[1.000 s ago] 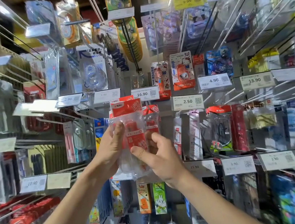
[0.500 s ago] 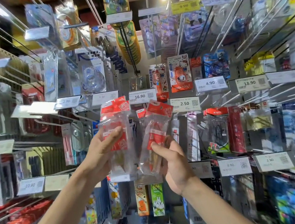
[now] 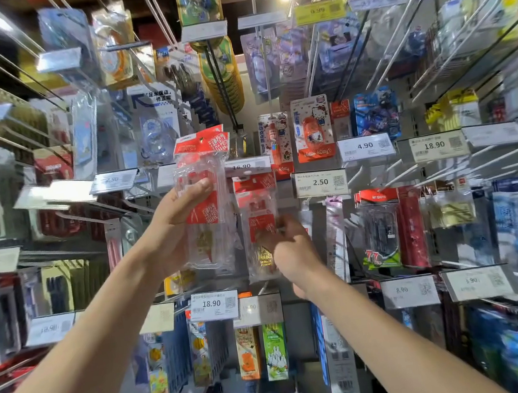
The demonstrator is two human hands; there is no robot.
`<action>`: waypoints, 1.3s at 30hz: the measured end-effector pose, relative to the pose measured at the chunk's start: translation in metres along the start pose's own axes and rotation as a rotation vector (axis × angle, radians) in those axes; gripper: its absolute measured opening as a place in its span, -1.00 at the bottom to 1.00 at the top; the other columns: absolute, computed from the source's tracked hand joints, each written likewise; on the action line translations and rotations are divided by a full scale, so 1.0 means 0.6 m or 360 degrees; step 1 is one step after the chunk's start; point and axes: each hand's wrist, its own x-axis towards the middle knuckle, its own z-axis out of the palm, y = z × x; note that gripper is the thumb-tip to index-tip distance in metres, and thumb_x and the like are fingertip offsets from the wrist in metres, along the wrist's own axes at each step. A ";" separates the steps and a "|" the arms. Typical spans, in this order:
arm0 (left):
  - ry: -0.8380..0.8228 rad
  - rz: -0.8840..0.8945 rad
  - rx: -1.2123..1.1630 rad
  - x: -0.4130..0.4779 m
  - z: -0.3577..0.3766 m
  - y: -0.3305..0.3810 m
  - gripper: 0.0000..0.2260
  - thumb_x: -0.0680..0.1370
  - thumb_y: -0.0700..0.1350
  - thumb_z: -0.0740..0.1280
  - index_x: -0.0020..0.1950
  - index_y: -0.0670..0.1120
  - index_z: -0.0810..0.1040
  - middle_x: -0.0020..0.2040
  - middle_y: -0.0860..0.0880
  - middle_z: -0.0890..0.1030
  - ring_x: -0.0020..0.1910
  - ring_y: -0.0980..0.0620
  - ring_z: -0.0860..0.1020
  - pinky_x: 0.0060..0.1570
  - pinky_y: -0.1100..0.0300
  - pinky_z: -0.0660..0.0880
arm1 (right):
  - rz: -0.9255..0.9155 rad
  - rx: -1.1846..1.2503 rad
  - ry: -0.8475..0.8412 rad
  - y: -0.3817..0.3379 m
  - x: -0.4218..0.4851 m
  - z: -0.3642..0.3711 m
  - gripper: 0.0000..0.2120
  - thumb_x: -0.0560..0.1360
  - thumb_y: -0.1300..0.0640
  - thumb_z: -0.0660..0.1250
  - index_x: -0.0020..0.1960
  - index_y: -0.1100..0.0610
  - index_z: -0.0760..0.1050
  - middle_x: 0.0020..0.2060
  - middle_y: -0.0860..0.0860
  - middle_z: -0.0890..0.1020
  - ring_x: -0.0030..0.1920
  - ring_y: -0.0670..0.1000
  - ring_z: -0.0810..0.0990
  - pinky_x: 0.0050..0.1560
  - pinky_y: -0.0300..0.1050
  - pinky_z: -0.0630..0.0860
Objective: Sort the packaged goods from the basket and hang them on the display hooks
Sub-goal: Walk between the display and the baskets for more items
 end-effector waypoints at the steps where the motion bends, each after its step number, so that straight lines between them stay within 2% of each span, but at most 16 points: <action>1: -0.0016 -0.0008 -0.0010 0.001 0.004 0.002 -0.78 0.37 0.10 0.47 -0.09 0.01 0.75 -0.17 0.02 0.73 -0.20 0.07 0.70 -0.25 0.13 0.65 | -0.0015 0.0004 0.0008 -0.002 0.004 -0.001 -0.69 0.64 0.30 0.24 0.33 0.03 0.41 0.12 0.03 0.63 0.19 0.10 0.57 0.19 0.08 0.54; 4: -0.0018 -0.0013 -0.0022 0.001 0.008 0.001 -0.83 0.44 0.04 0.38 -0.20 0.06 0.77 -0.21 0.03 0.72 -0.23 0.08 0.70 -0.29 0.15 0.64 | -0.0062 -0.0040 -0.0021 -0.008 0.004 -0.002 -0.77 0.65 0.17 0.31 0.30 0.09 0.43 0.05 0.01 0.64 0.00 -0.03 0.59 -0.18 -0.20 0.48; 5: 0.0004 -0.0020 -0.0019 0.001 0.011 0.003 -0.82 0.45 0.03 0.36 -0.21 0.06 0.76 -0.21 0.03 0.73 -0.23 0.07 0.71 -0.30 0.14 0.64 | -0.0066 -0.0055 -0.0025 -0.007 0.003 -0.001 -0.76 0.64 0.17 0.33 0.29 0.09 0.43 0.06 0.02 0.64 -0.01 -0.04 0.60 -0.20 -0.22 0.48; 7: -0.0033 -0.0027 0.0004 0.001 0.011 0.002 -0.84 0.36 0.11 0.50 -0.17 0.06 0.76 -0.17 0.01 0.73 -0.20 0.06 0.71 -0.28 0.11 0.65 | -0.0084 -0.0089 -0.0011 -0.001 0.002 0.003 -0.75 0.63 0.19 0.35 0.28 0.07 0.45 0.08 0.01 0.65 0.05 -0.01 0.61 -0.14 -0.19 0.48; 9: -0.0106 -0.0028 0.0000 0.003 0.002 -0.001 -0.64 0.22 0.21 0.64 -0.11 0.04 0.76 -0.13 0.00 0.73 -0.16 0.04 0.71 -0.23 0.09 0.65 | -0.0081 -0.0093 0.0005 0.000 0.001 0.009 -0.74 0.61 0.21 0.36 0.28 0.08 0.45 0.07 0.00 0.65 0.07 0.01 0.60 -0.12 -0.17 0.46; 11: -0.0114 -0.0033 0.0015 0.002 0.000 -0.001 -0.54 0.14 0.24 0.69 -0.10 0.03 0.76 -0.12 0.01 0.74 -0.14 0.05 0.71 -0.22 0.10 0.65 | -0.0061 -0.0045 -0.0006 -0.002 0.000 0.011 -0.73 0.62 0.23 0.35 0.29 0.08 0.45 0.04 -0.02 0.65 0.06 -0.02 0.59 -0.08 -0.13 0.45; 14: -0.0148 -0.0004 -0.0009 0.003 -0.001 -0.002 -0.53 0.13 0.24 0.69 -0.10 0.02 0.77 -0.12 0.01 0.74 -0.12 0.06 0.72 -0.19 0.11 0.65 | -0.0013 0.0048 -0.0013 -0.008 -0.004 0.010 -0.68 0.62 0.25 0.31 0.34 0.03 0.45 0.05 -0.03 0.67 0.06 -0.06 0.58 -0.03 -0.11 0.44; 19: -0.0096 -0.0001 0.0007 0.003 -0.001 -0.001 -0.54 0.17 0.24 0.68 -0.07 0.02 0.75 -0.08 0.01 0.74 -0.07 0.04 0.70 -0.14 0.06 0.65 | 0.0004 0.0089 0.0003 -0.007 -0.009 0.005 -0.71 0.62 0.29 0.28 0.30 0.06 0.47 0.00 0.00 0.67 0.02 -0.01 0.60 -0.16 -0.22 0.41; 22: -0.0111 -0.0011 0.0018 0.003 -0.004 -0.006 -0.53 0.21 0.22 0.68 -0.03 -0.01 0.72 -0.07 -0.03 0.73 -0.08 0.01 0.71 -0.13 0.03 0.66 | 0.0000 0.0076 -0.0010 -0.004 -0.011 0.002 -0.68 0.62 0.29 0.28 0.33 0.06 0.45 0.02 -0.01 0.66 -0.04 -0.12 0.60 -0.22 -0.26 0.43; 24: -0.0104 -0.0036 0.0022 0.004 -0.006 -0.010 -0.48 0.24 0.20 0.66 0.05 -0.06 0.69 -0.04 -0.07 0.73 -0.06 -0.03 0.71 -0.12 0.00 0.66 | -0.0015 0.0068 -0.0013 -0.006 -0.012 0.001 -0.69 0.61 0.33 0.26 0.31 0.10 0.46 0.04 0.06 0.66 -0.17 -0.17 0.61 -0.38 -0.35 0.49; 26: -0.0094 -0.0041 0.0022 0.004 -0.007 -0.009 -0.45 0.26 0.20 0.66 0.10 -0.08 0.66 -0.03 -0.07 0.73 -0.05 -0.04 0.71 -0.11 -0.01 0.66 | -0.0041 0.0063 0.0006 -0.010 -0.011 0.002 -0.70 0.60 0.35 0.26 0.30 0.14 0.48 0.09 0.15 0.66 -0.15 -0.10 0.61 -0.45 -0.44 0.46; 29: -0.0111 -0.0033 0.0036 0.004 -0.009 -0.010 -0.50 0.27 0.20 0.64 0.06 -0.05 0.69 -0.05 -0.05 0.73 -0.08 0.00 0.71 -0.14 0.03 0.66 | -0.0054 0.0074 0.0049 -0.011 -0.006 0.007 -0.70 0.59 0.32 0.27 0.28 0.12 0.51 0.10 0.13 0.67 0.00 0.01 0.63 -0.33 -0.35 0.53; 32: -0.0135 -0.0020 0.0022 0.002 -0.006 -0.009 -0.58 0.26 0.20 0.65 -0.02 0.00 0.73 -0.10 0.00 0.73 -0.15 0.06 0.71 -0.19 0.09 0.66 | -0.0023 0.0065 0.0073 -0.011 -0.007 0.009 -0.71 0.58 0.32 0.25 0.25 0.11 0.51 0.08 0.11 0.67 0.03 0.05 0.63 -0.17 -0.21 0.50; 36: -0.0161 -0.0016 -0.0015 0.002 -0.005 -0.009 -0.58 0.28 0.17 0.65 0.02 -0.02 0.73 -0.08 -0.01 0.74 -0.12 0.04 0.72 -0.16 0.09 0.66 | 0.0028 0.0026 0.0108 -0.014 -0.002 0.012 -0.71 0.58 0.29 0.30 0.28 0.13 0.50 0.11 0.11 0.65 0.13 0.11 0.60 -0.06 -0.16 0.46; 39: -0.0161 -0.0022 -0.0024 0.001 -0.008 -0.008 -0.58 0.30 0.16 0.64 0.05 -0.03 0.71 -0.07 -0.02 0.74 -0.12 0.03 0.72 -0.15 0.08 0.66 | 0.0051 0.0028 0.0115 -0.020 0.006 0.014 -0.72 0.59 0.30 0.29 0.29 0.20 0.50 0.12 0.18 0.65 0.16 0.17 0.61 0.10 -0.05 0.55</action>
